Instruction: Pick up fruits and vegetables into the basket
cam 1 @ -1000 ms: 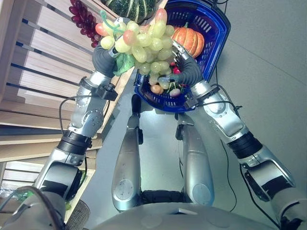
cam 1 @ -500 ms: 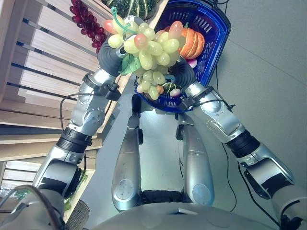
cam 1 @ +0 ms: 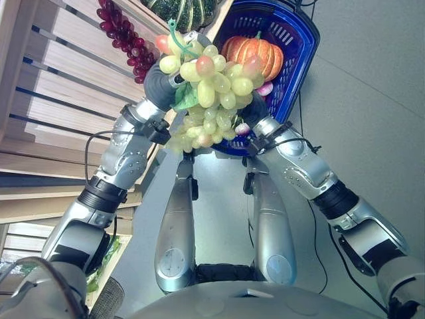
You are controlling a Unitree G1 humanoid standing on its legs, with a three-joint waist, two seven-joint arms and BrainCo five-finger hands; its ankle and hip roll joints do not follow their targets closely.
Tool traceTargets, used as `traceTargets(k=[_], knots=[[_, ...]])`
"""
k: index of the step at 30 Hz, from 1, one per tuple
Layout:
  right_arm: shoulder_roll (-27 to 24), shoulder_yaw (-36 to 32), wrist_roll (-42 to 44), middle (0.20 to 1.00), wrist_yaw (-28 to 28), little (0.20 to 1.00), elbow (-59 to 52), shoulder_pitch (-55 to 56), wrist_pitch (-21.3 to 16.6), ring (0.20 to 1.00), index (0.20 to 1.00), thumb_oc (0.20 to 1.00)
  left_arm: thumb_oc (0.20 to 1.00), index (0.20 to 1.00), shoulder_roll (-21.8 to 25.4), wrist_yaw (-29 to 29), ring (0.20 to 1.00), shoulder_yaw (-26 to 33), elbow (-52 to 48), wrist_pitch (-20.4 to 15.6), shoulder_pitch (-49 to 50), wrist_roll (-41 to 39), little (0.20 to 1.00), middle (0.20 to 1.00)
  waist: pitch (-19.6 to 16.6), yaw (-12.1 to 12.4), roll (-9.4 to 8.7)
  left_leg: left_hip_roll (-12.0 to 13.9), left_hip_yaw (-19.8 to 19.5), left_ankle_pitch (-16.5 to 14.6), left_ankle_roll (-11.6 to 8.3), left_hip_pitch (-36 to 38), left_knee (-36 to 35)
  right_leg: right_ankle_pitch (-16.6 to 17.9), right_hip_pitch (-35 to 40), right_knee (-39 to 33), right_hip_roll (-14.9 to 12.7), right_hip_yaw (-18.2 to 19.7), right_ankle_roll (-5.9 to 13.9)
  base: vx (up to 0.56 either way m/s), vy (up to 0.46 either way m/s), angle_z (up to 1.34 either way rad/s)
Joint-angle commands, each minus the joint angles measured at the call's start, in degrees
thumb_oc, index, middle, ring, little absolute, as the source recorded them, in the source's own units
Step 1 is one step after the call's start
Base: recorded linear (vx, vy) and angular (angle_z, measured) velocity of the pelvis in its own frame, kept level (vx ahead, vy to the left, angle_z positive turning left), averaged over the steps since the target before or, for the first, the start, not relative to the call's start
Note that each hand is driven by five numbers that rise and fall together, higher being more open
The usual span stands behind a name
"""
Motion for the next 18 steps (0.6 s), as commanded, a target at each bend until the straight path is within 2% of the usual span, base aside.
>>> traceTargets(k=[1,10,18], knots=[[2.62,2.22,1.90,0.200,1.44,0.200,-5.04,-2.96,-1.68,0.200,0.200,0.200,0.200,0.200,-2.31,-2.98,0.200,-2.69,-10.01,-1.43,-2.10,-0.78,0.200,0.200,-1.87,-0.86,2.06,-5.63,2.62,-3.73,4.21,0.06,0.48,-2.48,5.70,-4.81,2.96,-3.03,0.14,0.00,0.000,0.00],[2.85,3.10,6.77,0.200,3.55,0.200,-4.75,-3.04,-1.11,0.200,0.200,0.200,0.200,0.200,-2.18,-3.09,0.200,-3.87,-10.16,-1.15,-2.31,-1.39,0.200,0.200,-1.87,-0.76,2.01,-5.84,2.53,-3.60,4.36,0.06,0.24,-2.11,5.83,-5.38,2.86,-3.20,0.20,0.00,0.000,0.00],[3.01,3.68,7.76,0.200,3.57,0.200,-4.83,-3.17,-1.28,0.200,0.200,0.200,0.200,0.200,-1.85,-1.28,0.200,-4.39,-10.12,-1.92,-2.45,-0.40,0.200,0.200,-1.87,-0.69,2.09,-6.06,2.49,-3.57,4.50,0.02,0.26,-1.97,5.82,-5.53,2.86,-3.28,0.20,0.00,0.000,0.00]])
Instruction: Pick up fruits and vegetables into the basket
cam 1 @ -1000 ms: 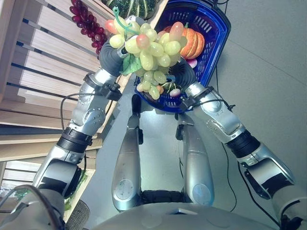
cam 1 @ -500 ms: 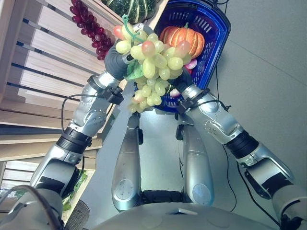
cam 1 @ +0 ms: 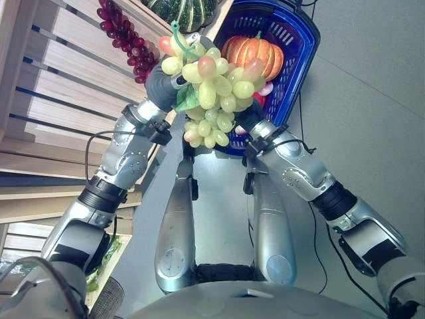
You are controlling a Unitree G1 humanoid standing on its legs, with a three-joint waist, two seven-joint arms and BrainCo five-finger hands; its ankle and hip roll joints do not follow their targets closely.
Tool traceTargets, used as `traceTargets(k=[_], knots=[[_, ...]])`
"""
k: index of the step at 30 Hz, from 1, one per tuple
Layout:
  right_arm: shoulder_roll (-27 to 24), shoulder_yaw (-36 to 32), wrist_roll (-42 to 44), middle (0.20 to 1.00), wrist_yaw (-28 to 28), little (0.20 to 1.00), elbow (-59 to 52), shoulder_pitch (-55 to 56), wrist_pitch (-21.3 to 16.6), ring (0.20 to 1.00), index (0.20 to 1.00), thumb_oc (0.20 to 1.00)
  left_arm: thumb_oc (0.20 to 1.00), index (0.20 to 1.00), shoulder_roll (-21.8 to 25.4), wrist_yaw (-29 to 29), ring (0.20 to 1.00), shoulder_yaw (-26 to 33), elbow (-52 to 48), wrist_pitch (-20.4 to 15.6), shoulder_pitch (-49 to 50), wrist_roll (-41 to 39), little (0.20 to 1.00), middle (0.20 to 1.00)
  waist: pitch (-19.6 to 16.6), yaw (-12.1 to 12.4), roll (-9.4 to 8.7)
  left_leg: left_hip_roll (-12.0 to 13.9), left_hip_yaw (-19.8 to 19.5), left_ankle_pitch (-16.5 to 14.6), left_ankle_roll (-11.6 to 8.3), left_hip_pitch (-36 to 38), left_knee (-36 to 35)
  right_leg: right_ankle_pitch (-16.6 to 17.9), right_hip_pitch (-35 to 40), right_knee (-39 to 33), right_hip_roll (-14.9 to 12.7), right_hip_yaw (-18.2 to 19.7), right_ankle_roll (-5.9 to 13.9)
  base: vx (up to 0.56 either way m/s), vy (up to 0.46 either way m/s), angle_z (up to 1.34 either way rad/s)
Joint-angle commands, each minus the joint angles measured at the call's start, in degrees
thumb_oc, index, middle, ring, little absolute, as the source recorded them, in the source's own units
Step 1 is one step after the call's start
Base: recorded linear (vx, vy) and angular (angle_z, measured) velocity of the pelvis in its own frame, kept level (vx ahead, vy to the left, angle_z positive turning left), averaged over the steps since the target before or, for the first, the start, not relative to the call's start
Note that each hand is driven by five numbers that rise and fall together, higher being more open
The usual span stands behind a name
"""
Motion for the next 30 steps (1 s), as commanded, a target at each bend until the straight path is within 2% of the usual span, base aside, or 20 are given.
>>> traceTargets(k=[1,7,8,9,20,30], knots=[[3.09,2.23,1.78,0.200,2.44,0.200,-4.72,-3.17,-2.14,0.200,0.200,0.200,0.200,0.200,-2.39,-1.20,0.200,-3.20,-10.08,-2.00,-2.06,-0.41,0.200,0.200,-1.87,-0.74,2.08,-6.09,2.52,-3.70,4.54,-0.07,0.60,-1.98,5.79,-5.39,2.88,-3.20,0.19,0.00,0.000,0.00],[2.68,2.13,2.01,0.200,2.10,0.200,-4.56,-2.95,-1.79,0.200,0.200,0.200,0.200,0.200,-2.18,-0.47,0.200,-2.76,-10.22,-2.95,-1.67,-0.53,0.200,0.200,-1.87,-0.67,2.12,-6.11,2.48,-3.59,4.50,-0.22,0.66,-1.99,5.70,-5.31,2.88,-3.28,0.17,0.00,0.000,0.00],[2.74,2.05,2.07,0.504,1.82,0.504,-4.41,-2.84,-1.67,0.504,0.504,0.504,0.200,0.200,-2.19,-0.43,0.200,-2.67,-10.03,-3.15,-1.61,-0.40,0.200,0.200,-1.87,-0.67,2.11,-6.11,2.46,-3.61,4.50,-0.21,0.67,-2.00,5.70,-5.30,2.88,-3.29,0.16,0.00,0.000,0.00],[2.98,1.88,2.23,1.000,1.46,1.000,-4.16,-2.66,-1.21,1.000,1.000,1.000,0.200,0.200,-2.34,-0.01,0.200,-2.46,-9.99,-3.48,-1.45,0.43,0.200,0.200,-1.87,-0.63,2.11,-6.11,2.46,-3.58,4.50,-0.23,0.67,-2.03,5.71,-5.27,2.93,-3.30,0.11,0.00,0.000,0.00],[-0.02,-1.09,5.29,1.000,4.78,1.000,-3.52,0.32,-0.65,1.000,1.000,1.000,0.200,0.200,-0.29,3.94,0.200,0.95,-11.21,-6.78,-0.12,5.51,0.200,0.200,-1.87,-0.47,2.11,-6.20,2.22,-3.57,4.36,-0.28,0.65,-2.51,5.65,-4.73,3.05,-3.55,0.12,0.00,0.000,0.00],[-0.95,-4.19,7.61,1.000,7.88,1.000,-2.73,3.33,-1.28,1.000,1.000,1.000,0.200,0.200,1.08,4.00,0.200,2.73,-11.78,-7.38,0.32,6.07,0.200,0.200,-1.87,-0.74,1.82,-6.07,2.18,-3.52,4.36,-0.36,0.44,-2.65,5.55,-4.54,3.33,-3.58,0.19,0.00,0.000,0.00]])
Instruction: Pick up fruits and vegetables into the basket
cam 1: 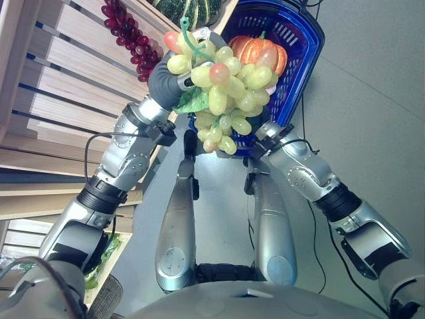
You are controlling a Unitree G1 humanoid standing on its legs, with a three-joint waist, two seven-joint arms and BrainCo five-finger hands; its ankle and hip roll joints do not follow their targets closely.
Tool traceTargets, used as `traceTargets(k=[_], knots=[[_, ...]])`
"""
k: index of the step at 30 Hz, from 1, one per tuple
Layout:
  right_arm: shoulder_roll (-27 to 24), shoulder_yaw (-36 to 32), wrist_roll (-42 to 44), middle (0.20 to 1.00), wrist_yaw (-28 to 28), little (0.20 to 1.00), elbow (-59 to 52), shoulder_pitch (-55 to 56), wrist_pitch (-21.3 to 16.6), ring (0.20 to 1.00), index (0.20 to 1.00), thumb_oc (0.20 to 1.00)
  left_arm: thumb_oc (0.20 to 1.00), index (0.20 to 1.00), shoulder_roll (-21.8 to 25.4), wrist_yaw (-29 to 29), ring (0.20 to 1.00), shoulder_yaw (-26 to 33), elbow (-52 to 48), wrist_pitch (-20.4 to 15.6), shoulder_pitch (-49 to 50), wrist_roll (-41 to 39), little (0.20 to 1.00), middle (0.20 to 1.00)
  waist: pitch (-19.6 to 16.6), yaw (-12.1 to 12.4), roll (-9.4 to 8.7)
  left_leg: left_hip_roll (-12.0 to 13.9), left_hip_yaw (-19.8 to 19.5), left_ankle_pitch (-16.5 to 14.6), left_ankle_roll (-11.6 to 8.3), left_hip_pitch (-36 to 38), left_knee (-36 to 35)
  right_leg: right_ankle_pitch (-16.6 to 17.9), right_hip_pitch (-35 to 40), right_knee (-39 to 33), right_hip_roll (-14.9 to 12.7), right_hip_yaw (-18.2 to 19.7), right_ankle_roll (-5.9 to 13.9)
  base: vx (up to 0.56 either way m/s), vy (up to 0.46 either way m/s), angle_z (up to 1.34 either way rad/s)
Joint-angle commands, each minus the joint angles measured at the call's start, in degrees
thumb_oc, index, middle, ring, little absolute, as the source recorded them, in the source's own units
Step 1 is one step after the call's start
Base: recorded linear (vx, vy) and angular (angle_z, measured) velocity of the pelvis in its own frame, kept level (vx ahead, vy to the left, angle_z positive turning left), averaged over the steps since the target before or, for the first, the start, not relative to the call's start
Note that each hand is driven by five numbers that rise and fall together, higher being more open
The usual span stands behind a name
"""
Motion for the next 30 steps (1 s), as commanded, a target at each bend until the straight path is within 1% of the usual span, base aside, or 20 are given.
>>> traceTargets(k=[1,7,8,13,14,16,22,25,30], knots=[[0.63,0.01,2.51,1.000,2.83,1.000,-3.40,0.62,-2.37,1.000,1.000,1.000,0.200,0.200,0.01,-0.86,0.200,3.59,-7.10,-4.70,0.42,1.08,0.200,0.200,-1.87,-1.66,1.79,-6.03,2.22,-3.73,4.38,-0.56,1.13,-2.61,5.67,-4.53,3.39,-3.48,0.16,0.00,0.000,0.00],[0.49,-0.68,2.84,1.000,1.02,1.000,-2.23,1.03,-3.11,1.000,1.000,1.000,0.200,0.200,0.02,-1.04,0.200,4.07,-7.00,-4.90,0.13,1.41,0.200,0.200,-1.87,-1.76,1.72,-5.89,2.34,-3.73,4.33,-0.56,1.00,-2.75,5.69,-4.58,3.45,-3.40,0.09,0.00,0.000,0.00],[0.61,-1.18,2.53,1.000,-0.39,1.000,-1.30,1.17,-3.64,1.000,1.000,1.000,0.200,0.200,0.05,-1.21,0.200,4.36,-6.93,-4.87,0.05,1.40,0.200,0.200,-1.87,-1.77,1.73,-5.86,2.34,-3.71,4.30,-0.46,0.87,-2.79,5.76,-4.61,3.52,-3.38,0.08,0.00,0.000,0.00],[0.64,-2.34,1.44,1.000,-3.29,1.000,0.78,1.95,-5.58,1.000,1.000,1.000,0.200,0.200,-0.20,-1.56,0.200,4.88,-6.76,-5.18,0.40,1.34,0.200,0.200,-1.87,-1.86,1.81,-5.87,2.39,-3.75,4.27,-0.51,1.02,-2.95,5.67,-4.31,3.61,-3.26,0.00,0.00,0.000,0.00],[0.74,-2.93,0.96,1.000,-4.73,1.000,1.49,2.40,-6.63,1.000,1.000,1.000,0.200,0.200,-0.25,-1.61,0.200,5.17,-6.87,-5.20,0.59,1.42,0.200,0.200,-1.87,-1.90,1.83,-5.85,2.42,-3.76,4.25,-0.50,0.97,-2.96,5.63,-4.30,3.63,-3.22,-0.02,0.00,0.000,0.00],[1.11,-3.90,0.34,1.000,-5.70,1.000,2.52,2.94,-7.87,1.000,1.000,1.000,0.200,0.200,-0.53,-1.46,0.200,5.46,-7.02,-4.97,0.61,1.61,0.200,0.200,-1.87,-1.95,1.85,-5.86,2.40,-3.74,4.27,-0.52,0.90,-2.98,5.60,-4.30,3.68,-3.17,0.00,0.00,0.000,0.00],[1.84,-5.78,-0.75,1.000,-8.46,1.000,3.54,4.05,-9.67,1.000,1.000,1.000,0.200,0.200,-0.78,-1.46,0.200,5.98,-7.08,-4.61,0.62,1.77,0.200,0.200,-1.87,-2.19,1.72,-5.85,2.39,-3.87,4.28,-0.53,0.94,-3.02,5.51,-4.20,3.80,-2.96,0.02,0.00,0.000,0.00],[3.11,-6.90,-3.13,1.000,-11.29,1.000,3.97,4.70,-11.05,1.000,1.000,1.000,0.200,0.200,-1.43,-1.25,0.200,6.42,-7.08,-4.51,0.61,2.21,0.200,0.200,-1.87,-2.35,1.77,-5.79,2.50,-3.87,4.32,-0.42,0.81,-3.03,5.45,-4.11,3.88,-2.82,0.05,0.00,0.000,0.00],[4.03,-7.74,-4.51,1.000,-11.95,1.000,4.00,5.72,-11.54,1.000,1.000,1.000,0.200,0.200,-1.94,-0.81,0.200,7.48,-7.32,-4.69,1.24,2.54,0.200,0.200,-1.87,-2.39,1.84,-5.81,2.47,-3.77,4.34,-0.27,0.53,-3.07,5.58,-4.24,3.99,-2.69,-0.01,0.00,0.000,0.00]])
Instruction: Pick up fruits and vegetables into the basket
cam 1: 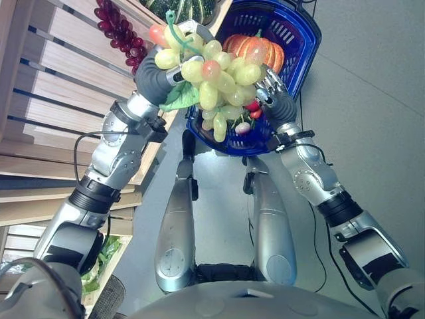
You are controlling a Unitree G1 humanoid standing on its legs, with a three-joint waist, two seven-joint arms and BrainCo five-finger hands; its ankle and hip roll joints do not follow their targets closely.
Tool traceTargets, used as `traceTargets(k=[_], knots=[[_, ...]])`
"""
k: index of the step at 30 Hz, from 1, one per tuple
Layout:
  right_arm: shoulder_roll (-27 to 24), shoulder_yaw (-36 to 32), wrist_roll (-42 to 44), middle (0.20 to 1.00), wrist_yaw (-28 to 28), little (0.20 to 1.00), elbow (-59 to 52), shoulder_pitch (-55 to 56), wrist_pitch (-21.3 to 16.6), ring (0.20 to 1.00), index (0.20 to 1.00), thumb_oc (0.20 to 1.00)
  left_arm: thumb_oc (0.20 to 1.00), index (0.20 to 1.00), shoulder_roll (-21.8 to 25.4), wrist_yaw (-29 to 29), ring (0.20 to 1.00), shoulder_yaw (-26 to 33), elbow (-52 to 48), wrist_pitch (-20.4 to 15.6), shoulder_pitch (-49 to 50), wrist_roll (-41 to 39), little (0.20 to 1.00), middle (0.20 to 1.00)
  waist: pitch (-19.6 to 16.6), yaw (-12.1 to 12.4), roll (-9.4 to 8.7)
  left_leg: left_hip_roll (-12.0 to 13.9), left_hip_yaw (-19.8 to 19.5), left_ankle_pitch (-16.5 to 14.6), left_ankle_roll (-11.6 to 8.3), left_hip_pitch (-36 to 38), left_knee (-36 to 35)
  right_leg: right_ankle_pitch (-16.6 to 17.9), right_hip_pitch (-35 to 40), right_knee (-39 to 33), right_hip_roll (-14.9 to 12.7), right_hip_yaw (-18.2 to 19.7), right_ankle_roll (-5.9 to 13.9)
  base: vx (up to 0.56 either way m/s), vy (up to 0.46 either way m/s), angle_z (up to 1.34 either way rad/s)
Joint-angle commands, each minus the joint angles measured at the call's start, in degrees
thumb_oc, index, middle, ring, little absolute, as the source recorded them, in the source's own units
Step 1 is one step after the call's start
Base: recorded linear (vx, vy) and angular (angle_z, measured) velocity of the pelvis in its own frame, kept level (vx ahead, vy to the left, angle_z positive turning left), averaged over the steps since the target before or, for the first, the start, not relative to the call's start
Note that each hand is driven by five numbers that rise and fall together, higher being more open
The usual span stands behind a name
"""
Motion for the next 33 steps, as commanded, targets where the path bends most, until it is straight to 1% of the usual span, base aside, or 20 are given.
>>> traceTargets(k=[1,3,6,9,11,14,19,25,29,33], knots=[[1.57,-0.89,-2.55,1.000,-0.20,1.000,-2.77,0.94,-3.37,1.000,1.000,1.000,0.200,0.200,-2.77,-0.68,0.200,4.24,-7.30,-4.65,0.43,0.38,0.200,0.200,-1.87,-1.38,1.86,-5.91,2.37,-3.78,4.33,-0.38,1.14,-3.11,5.49,-3.43,3.90,-2.82,-0.02,0.00,0.000,0.00],[1.54,-0.92,-2.53,1.000,0.54,1.000,-2.77,0.96,-3.25,1.000,1.000,1.000,0.200,0.200,-3.00,-0.78,0.200,4.65,-7.42,-4.45,0.67,0.29,0.200,0.200,-1.87,-1.33,1.84,-5.86,2.40,-3.78,4.31,-0.35,1.14,-3.14,5.58,-3.46,3.85,-2.86,-0.04,0.00,0.000,0.00],[1.40,-0.76,-2.84,1.000,3.10,1.000,-3.53,1.12,-2.16,1.000,1.000,1.000,0.200,0.200,-3.36,-1.09,0.200,4.92,-7.55,-4.17,1.02,0.47,0.200,0.200,-1.87,-1.32,1.80,-5.83,2.37,-3.78,4.30,-0.14,1.02,-3.18,5.78,-3.50,3.86,-2.91,0.00,0.00,0.000,0.00],[0.41,-0.13,-2.67,1.000,8.73,1.000,-5.29,1.02,0.61,1.000,1.000,1.000,0.200,0.200,-3.11,-0.92,0.200,5.05,-8.22,-4.11,1.43,0.57,0.200,0.200,-1.87,-1.28,1.76,-5.81,2.37,-3.80,4.24,-0.32,1.14,-3.19,5.60,-3.38,3.82,-3.06,0.10,0.00,0.000,0.00],[-1.02,0.69,-3.10,1.000,11.90,1.000,-6.38,0.55,1.90,1.000,1.000,1.000,0.200,0.200,-2.77,-1.63,0.200,5.25,-7.86,-4.69,1.86,0.09,0.200,0.200,-1.87,-1.20,1.65,-5.90,2.26,-3.78,4.24,-0.41,1.33,-3.18,5.62,-3.32,3.82,-3.17,0.16,0.00,0.000,0.00],[-2.61,1.41,-3.76,1.000,14.33,1.000,-7.44,-0.15,2.89,1.000,1.000,1.000,0.200,0.200,-2.39,-1.68,0.200,5.28,-7.55,-5.46,2.12,0.05,0.200,0.200,-1.87,-1.16,1.52,-5.82,2.27,-3.72,4.16,-0.50,1.47,-3.19,5.63,-3.20,3.86,-3.21,0.20,0.00,0.000,0.00],[-4.84,1.91,-6.39,1.000,15.05,1.000,-8.74,-0.79,2.92,1.000,1.000,1.000,0.200,0.200,-1.78,-0.92,0.200,5.51,-7.43,-6.81,2.20,-0.70,0.200,0.200,-1.87,-1.20,1.34,-5.69,2.27,-3.73,4.16,-0.62,1.41,-3.39,5.45,-2.96,4.07,-3.23,0.21,0.00,0.000,0.00],[-6.17,2.04,-8.29,1.000,16.81,1.000,-10.85,-1.37,3.22,1.000,1.000,1.000,0.200,0.200,-1.60,-0.16,0.200,5.56,-7.73,-7.34,2.44,-1.34,0.200,0.200,-1.87,-1.34,1.08,-5.64,2.19,-3.85,4.18,-0.60,1.37,-3.44,5.44,-3.02,4.29,-3.20,0.24,0.00,-0.005,0.00],[-6.37,3.22,-8.80,1.000,18.31,1.000,-12.89,-2.45,3.45,1.000,1.000,1.000,0.200,0.200,-1.62,-0.16,0.200,4.98,-8.23,-7.20,2.03,-1.79,0.200,0.200,-1.87,-1.39,0.83,-5.66,2.20,-3.96,4.22,-0.85,1.68,-3.43,5.35,-3.02,4.44,-3.15,0.22,-0.01,-0.016,0.00],[-5.96,4.45,-9.57,1.000,18.50,1.000,-13.86,-3.83,3.66,1.000,1.000,1.000,0.200,0.200,-1.91,-0.30,0.200,4.09,-8.37,-6.98,1.41,-1.80,0.200,0.200,-1.87,-1.35,0.78,-5.61,2.22,-3.99,4.24,-0.73,1.59,-3.38,5.46,-3.23,4.46,-3.09,0.21,0.00,0.000,0.00]])
